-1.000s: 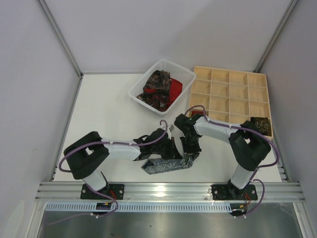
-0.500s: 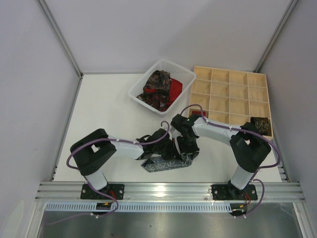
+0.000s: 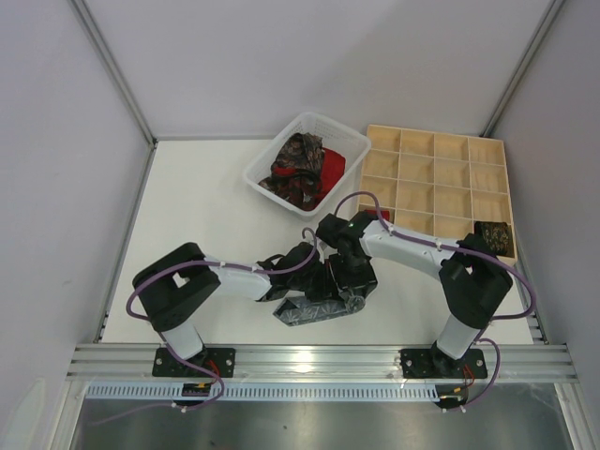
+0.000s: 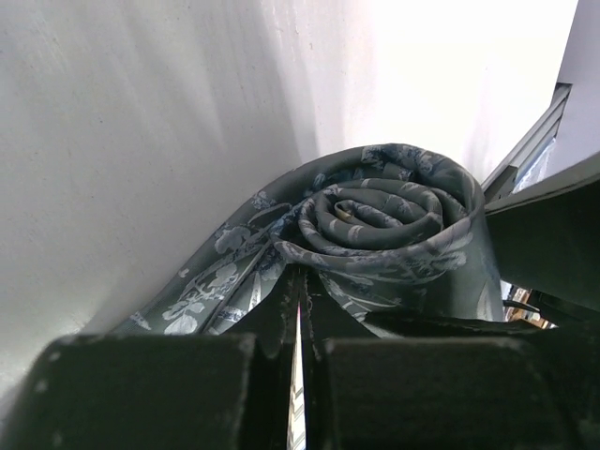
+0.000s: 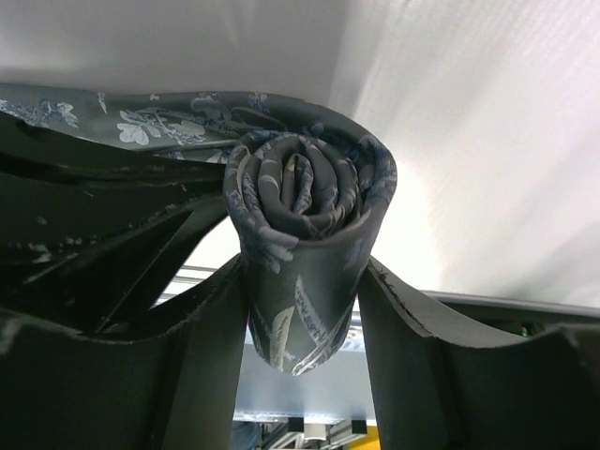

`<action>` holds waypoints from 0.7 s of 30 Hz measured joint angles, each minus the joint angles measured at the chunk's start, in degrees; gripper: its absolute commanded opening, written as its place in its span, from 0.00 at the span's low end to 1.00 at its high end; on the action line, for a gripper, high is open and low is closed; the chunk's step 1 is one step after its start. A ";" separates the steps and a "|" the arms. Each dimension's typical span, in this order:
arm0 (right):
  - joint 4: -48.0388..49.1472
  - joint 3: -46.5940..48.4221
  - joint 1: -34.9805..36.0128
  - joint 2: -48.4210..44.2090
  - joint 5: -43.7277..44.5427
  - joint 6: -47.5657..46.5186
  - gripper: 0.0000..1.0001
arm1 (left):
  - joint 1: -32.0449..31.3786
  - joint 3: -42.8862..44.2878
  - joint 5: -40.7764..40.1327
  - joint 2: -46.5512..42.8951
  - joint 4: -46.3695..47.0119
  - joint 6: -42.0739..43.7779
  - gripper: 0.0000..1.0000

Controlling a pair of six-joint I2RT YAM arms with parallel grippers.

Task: Roll the ties
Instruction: Roll the tie

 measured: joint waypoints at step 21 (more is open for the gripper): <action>-1.18 6.56 7.69 4.33 9.49 4.79 0.30 | 1.11 -3.10 -0.68 -2.27 -3.13 -1.90 0.00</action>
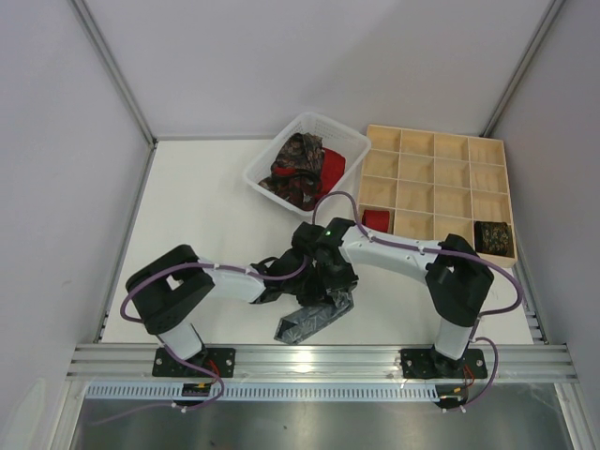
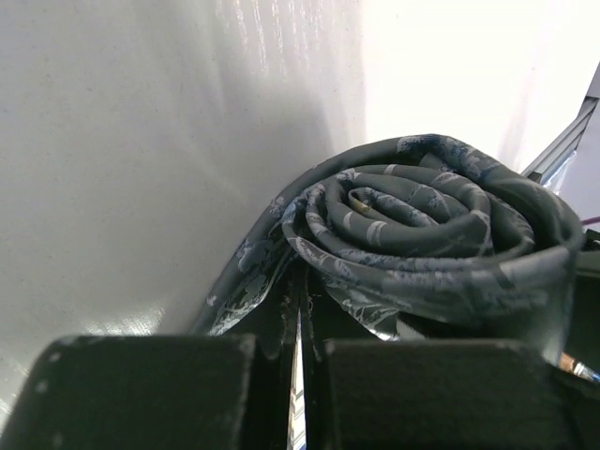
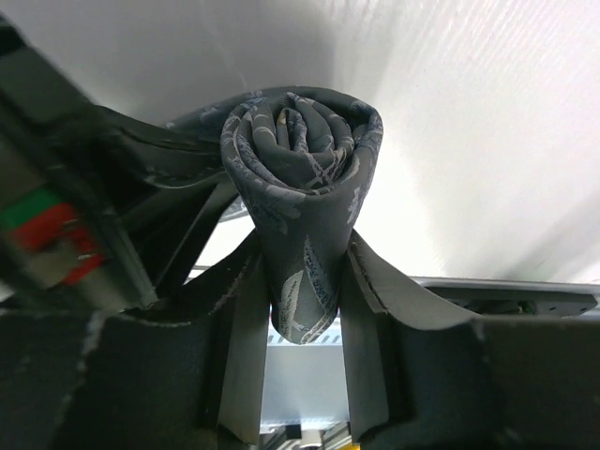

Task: Roll the ties
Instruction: Roll the tie

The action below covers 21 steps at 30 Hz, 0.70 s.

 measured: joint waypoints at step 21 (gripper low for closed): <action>8.59 -7.45 0.98 -3.80 0.02 -1.36 0.25 | 0.59 -1.22 1.64 -0.26 1.40 0.83 0.00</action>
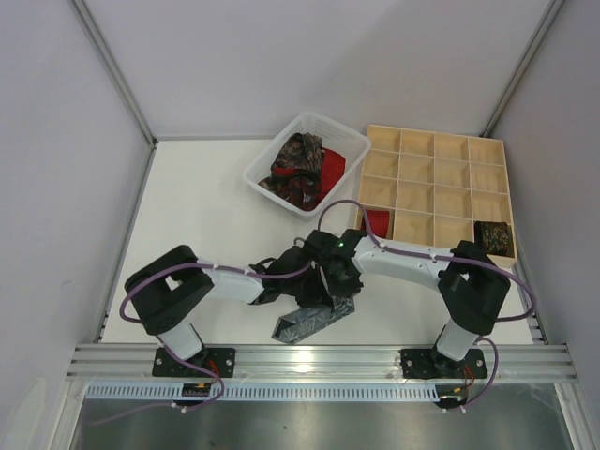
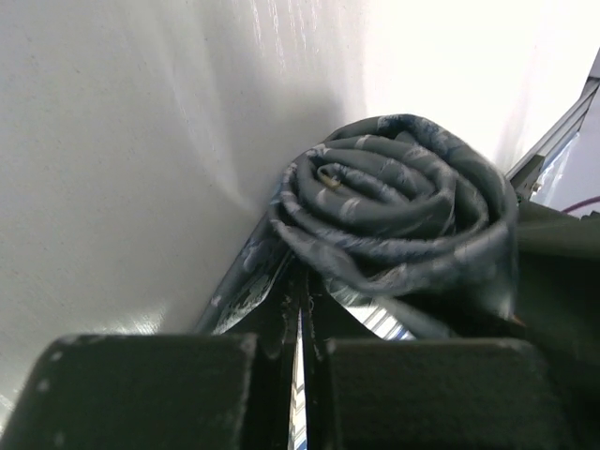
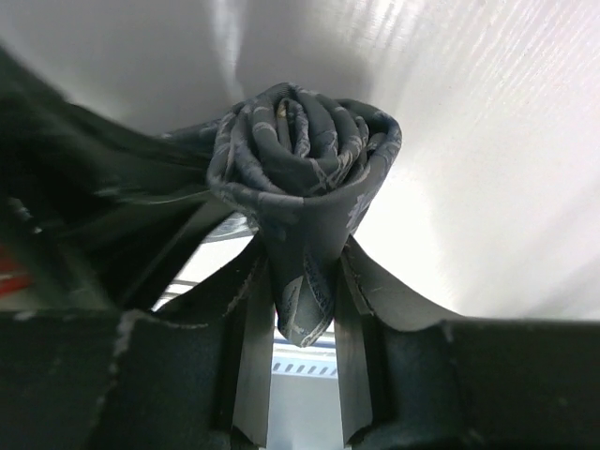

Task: Roll the ties
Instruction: Roll the tie

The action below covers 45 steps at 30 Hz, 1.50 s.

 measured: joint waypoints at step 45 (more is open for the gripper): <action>-0.31 -6.95 -4.46 -7.82 -7.80 0.24 0.82 | -2.80 2.67 0.59 2.56 0.31 1.14 0.00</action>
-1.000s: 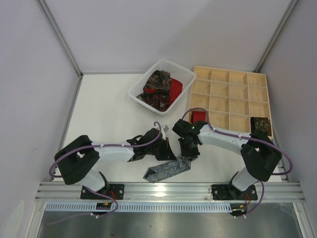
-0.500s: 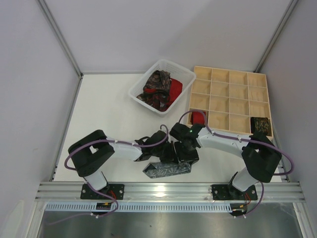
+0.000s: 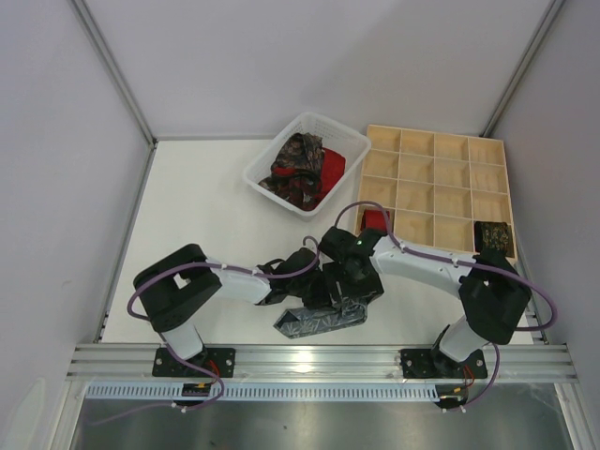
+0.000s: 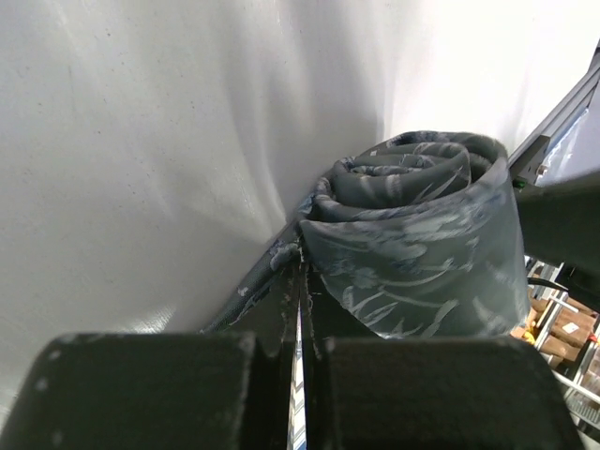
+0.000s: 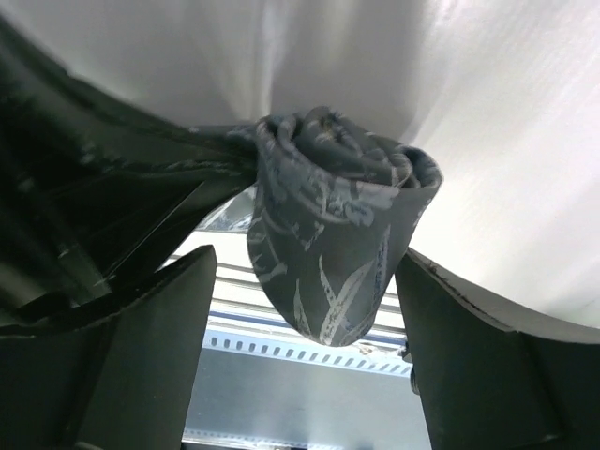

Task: Roll the ties
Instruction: Roll the tie

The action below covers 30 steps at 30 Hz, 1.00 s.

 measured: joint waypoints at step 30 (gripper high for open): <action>9.60 -3.54 -20.87 -9.94 -9.97 -3.19 0.79 | -3.78 -4.61 -3.52 -8.87 -9.90 -0.48 0.00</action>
